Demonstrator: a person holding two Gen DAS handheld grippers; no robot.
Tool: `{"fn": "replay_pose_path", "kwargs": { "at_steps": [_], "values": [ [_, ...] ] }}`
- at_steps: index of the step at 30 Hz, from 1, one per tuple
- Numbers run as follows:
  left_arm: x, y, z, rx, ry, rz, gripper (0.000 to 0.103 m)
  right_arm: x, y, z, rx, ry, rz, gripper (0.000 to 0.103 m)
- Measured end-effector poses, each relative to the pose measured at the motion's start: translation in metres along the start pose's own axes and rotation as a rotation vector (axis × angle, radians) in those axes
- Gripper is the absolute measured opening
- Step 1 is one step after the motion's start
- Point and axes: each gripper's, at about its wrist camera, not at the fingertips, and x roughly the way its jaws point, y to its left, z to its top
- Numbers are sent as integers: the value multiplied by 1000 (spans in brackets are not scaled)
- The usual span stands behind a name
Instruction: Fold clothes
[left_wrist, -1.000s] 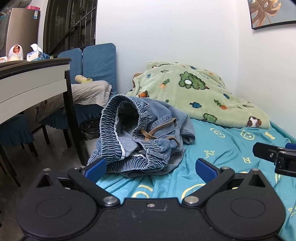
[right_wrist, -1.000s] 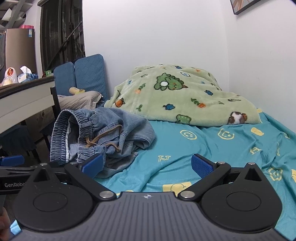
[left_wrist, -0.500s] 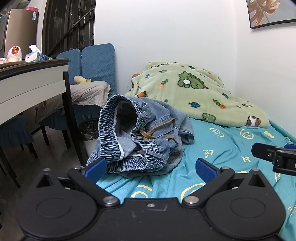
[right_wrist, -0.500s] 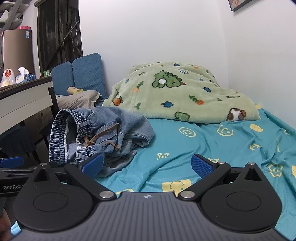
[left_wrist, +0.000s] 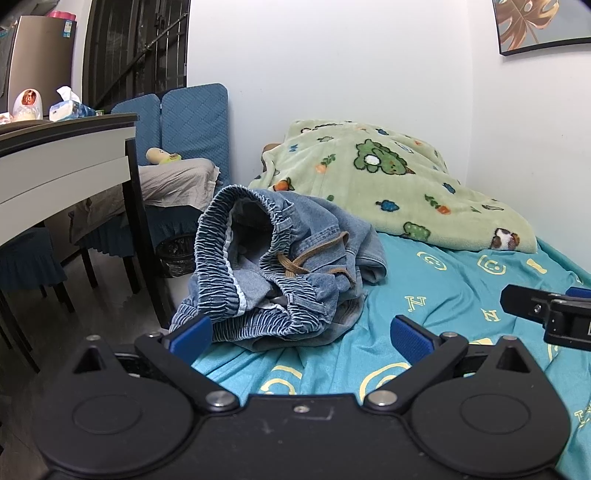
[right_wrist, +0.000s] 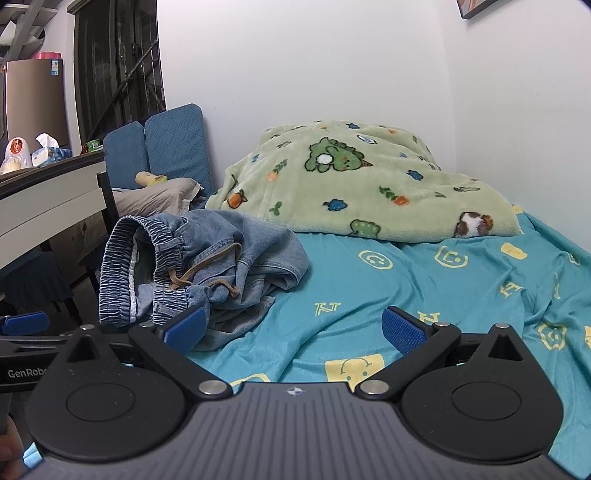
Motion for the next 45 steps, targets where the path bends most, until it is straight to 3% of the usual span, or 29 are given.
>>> {"fn": "replay_pose_path", "kwargs": {
  "at_steps": [21, 29, 35, 40, 42, 45],
  "values": [
    [3, 3, 1, -15, 17, -2, 103, 1, 0, 0, -4, 5, 5, 103],
    [10, 14, 20, -13, -12, 62, 103, 3, -5, 1, 12, 3, 2, 103],
    [46, 39, 49, -21, 2, 105, 100, 4, -10, 1, 45, 10, 22, 103],
    [96, 62, 63, 41, 23, 181, 95, 7, -13, 1, 60, 10, 38, 103],
    [113, 71, 62, 54, 42, 213, 86, 10, -13, 1, 63, 10, 46, 103],
    [136, 85, 58, 9, 73, 183, 81, 15, -14, 2, 61, 10, 50, 103]
  ]
}}
